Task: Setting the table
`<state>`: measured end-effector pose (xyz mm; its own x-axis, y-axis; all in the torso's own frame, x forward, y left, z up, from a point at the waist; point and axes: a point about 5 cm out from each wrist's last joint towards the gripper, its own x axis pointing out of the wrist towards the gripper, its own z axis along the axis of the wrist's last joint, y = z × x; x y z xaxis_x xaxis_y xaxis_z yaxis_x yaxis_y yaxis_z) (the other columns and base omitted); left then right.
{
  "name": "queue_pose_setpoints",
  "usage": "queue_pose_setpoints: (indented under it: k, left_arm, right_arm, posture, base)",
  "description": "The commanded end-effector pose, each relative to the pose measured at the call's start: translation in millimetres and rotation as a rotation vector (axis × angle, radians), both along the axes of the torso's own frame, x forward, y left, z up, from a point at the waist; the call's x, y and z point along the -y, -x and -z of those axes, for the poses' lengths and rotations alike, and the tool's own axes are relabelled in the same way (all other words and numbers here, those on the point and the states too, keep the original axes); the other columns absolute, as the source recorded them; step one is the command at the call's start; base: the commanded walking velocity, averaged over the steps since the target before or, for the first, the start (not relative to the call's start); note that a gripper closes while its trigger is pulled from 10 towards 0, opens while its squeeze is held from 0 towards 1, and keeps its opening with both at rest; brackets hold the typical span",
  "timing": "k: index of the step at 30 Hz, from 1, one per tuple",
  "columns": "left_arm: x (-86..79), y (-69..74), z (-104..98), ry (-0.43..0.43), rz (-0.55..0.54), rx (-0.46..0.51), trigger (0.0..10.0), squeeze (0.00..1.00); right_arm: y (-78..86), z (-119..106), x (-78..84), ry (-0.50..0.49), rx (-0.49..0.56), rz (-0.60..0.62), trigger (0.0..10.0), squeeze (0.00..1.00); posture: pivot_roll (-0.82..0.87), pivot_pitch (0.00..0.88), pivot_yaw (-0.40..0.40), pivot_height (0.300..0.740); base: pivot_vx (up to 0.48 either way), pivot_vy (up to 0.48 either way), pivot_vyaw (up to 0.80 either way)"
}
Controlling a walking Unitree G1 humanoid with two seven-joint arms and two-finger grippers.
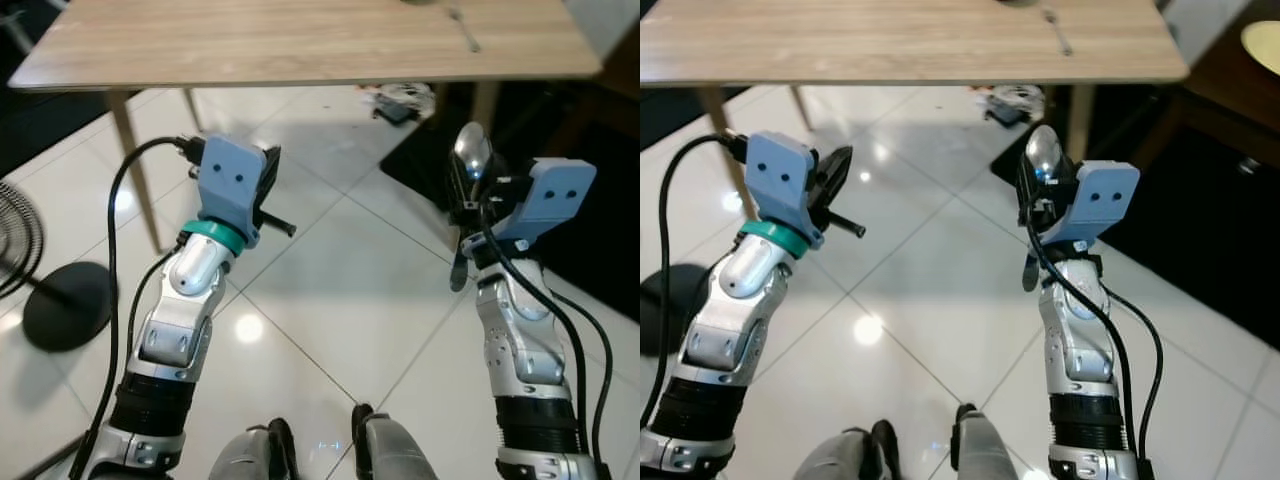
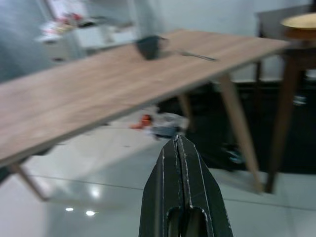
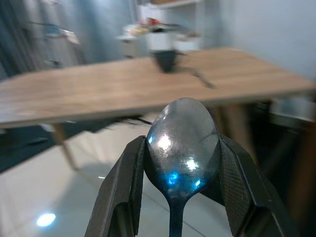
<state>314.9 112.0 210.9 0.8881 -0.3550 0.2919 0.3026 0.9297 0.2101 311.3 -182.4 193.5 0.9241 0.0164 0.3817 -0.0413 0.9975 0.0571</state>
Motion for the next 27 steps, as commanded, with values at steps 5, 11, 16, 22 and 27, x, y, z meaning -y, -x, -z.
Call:
queue_pose_setpoints:
  k: [5,11,16,22,27]
  left_arm:
    - [-11.6,3.6,36,-0.039,-0.04,-0.121,10.0,0.0]
    - [-9.2,12.3,60,-0.12,-0.013,-0.211,10.0,0.0]
    - [-5.5,16.5,63,-0.12,0.033,-0.221,10.0,0.0]
    - [-5.0,9.0,50,-0.092,0.033,-0.157,10.0,0.0]
    - [-4.7,6.6,43,-0.086,0.031,-0.126,10.0,0.0]
  right_arm:
    - [5.0,29,5.2,0.032,-0.094,0.012,10.0,0.0]
    - [8.3,45,11.1,0.043,-0.149,0.029,10.0,0.0]
    - [10.5,50,17.1,0.052,-0.165,0.045,10.0,0.0]
    - [11.8,47,20.8,0.055,-0.15,0.06,10.0,0.0]
    - [11.4,44,21.5,0.054,-0.137,0.063,10.0,0.0]
  posture:
    - [-0.08,0.141,0.103,0.74]
    - [-0.08,0.139,0.099,0.74]
    - [-0.09,0.135,0.101,0.74]
    - [-0.1,0.127,0.108,0.74]
    - [-0.1,0.125,0.11,0.74]
  base:
    - [0.0,0.0,-0.8]
    - [0.0,0.0,-0.8]
    - [0.0,0.0,-0.8]
    - [0.0,0.0,0.0]
    - [0.0,0.0,0.0]
